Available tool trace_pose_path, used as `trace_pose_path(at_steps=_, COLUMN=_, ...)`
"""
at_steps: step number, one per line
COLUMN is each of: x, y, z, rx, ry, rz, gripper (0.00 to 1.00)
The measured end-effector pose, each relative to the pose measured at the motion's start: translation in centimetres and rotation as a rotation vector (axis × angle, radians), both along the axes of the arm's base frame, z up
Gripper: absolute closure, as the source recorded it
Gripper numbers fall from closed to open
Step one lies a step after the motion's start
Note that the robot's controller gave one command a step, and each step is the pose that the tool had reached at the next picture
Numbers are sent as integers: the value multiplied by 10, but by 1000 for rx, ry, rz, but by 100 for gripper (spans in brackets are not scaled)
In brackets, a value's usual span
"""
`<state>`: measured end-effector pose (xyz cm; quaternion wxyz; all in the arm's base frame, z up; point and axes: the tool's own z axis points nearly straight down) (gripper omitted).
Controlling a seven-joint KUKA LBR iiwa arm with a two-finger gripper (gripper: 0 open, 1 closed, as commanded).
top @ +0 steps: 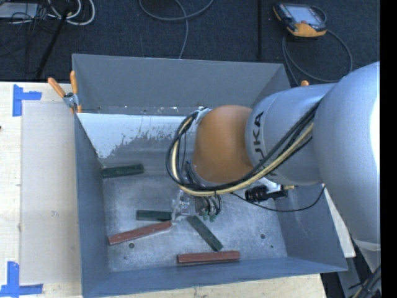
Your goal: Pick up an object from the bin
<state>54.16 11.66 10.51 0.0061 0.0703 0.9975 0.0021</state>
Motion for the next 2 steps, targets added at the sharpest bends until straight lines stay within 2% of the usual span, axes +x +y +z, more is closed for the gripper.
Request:
trace_pose_path(at_steps=1, x=1, y=-13, z=6, rx=-4, ry=15, rz=5, gripper=100)
trace_pose_path(at_steps=2, x=-12, y=-17, z=-1, rx=-4, ry=15, rz=37, gripper=0)
